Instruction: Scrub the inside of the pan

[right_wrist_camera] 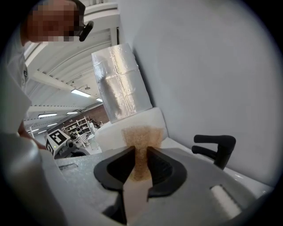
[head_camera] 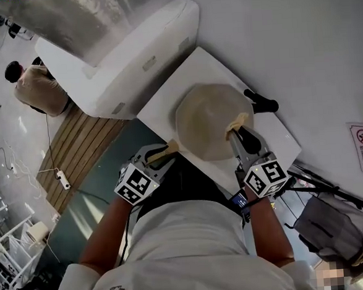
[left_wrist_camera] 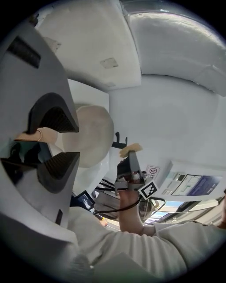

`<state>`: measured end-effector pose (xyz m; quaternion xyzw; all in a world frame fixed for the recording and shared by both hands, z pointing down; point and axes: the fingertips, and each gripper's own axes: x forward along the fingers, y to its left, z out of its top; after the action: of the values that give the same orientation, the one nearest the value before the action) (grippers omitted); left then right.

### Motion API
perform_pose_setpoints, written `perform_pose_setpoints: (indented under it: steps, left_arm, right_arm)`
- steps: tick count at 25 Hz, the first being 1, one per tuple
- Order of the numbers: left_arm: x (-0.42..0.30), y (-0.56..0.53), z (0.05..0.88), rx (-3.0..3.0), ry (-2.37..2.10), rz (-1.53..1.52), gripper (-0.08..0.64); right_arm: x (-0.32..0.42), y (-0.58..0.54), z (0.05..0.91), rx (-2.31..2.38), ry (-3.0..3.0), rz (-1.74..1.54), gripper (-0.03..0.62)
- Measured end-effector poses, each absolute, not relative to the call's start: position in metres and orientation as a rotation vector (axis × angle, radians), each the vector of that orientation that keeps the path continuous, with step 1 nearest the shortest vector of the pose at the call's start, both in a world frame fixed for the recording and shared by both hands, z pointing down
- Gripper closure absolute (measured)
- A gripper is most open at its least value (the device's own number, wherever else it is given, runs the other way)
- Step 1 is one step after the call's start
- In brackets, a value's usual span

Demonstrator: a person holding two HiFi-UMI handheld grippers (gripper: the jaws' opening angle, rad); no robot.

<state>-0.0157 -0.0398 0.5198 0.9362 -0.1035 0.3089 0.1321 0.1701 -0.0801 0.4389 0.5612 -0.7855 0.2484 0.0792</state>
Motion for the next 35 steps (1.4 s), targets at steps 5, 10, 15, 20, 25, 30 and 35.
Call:
perform_pose_setpoints:
  steps: [5, 10, 15, 20, 25, 30, 35]
  left_arm:
    - [-0.027, -0.034, 0.572, 2.646, -0.298, 1.035, 0.399]
    - [-0.033, -0.034, 0.61, 2.618, -0.295, 1.161, 0.387]
    - [-0.037, -0.033, 0.636, 2.574, -0.277, 1.236, 0.387]
    - [-0.04, -0.028, 0.655, 2.523, -0.237, 1.285, 0.387]
    - [-0.044, -0.026, 0.664, 2.505, -0.218, 1.301, 0.388]
    - [-0.046, -0.024, 0.665, 2.501, -0.203, 1.307, 0.403]
    - [-0.046, -0.023, 0.666, 2.493, -0.168, 1.309, 0.403]
  right_arm:
    - [0.178, -0.092, 0.47, 1.674, -2.304, 0.794, 0.503]
    - [0.184, -0.102, 0.5, 1.651, -2.249, 0.845, 0.503]
    - [0.195, -0.11, 0.529, 1.667, -2.151, 0.91, 0.503]
    - [0.21, -0.121, 0.563, 1.685, -2.037, 0.986, 0.502]
    - [0.224, -0.138, 0.59, 1.74, -1.951, 1.034, 0.505]
    - [0.232, -0.158, 0.602, 1.757, -1.91, 1.029, 0.508]
    - [0.235, -0.173, 0.614, 1.752, -1.891, 1.021, 0.512]
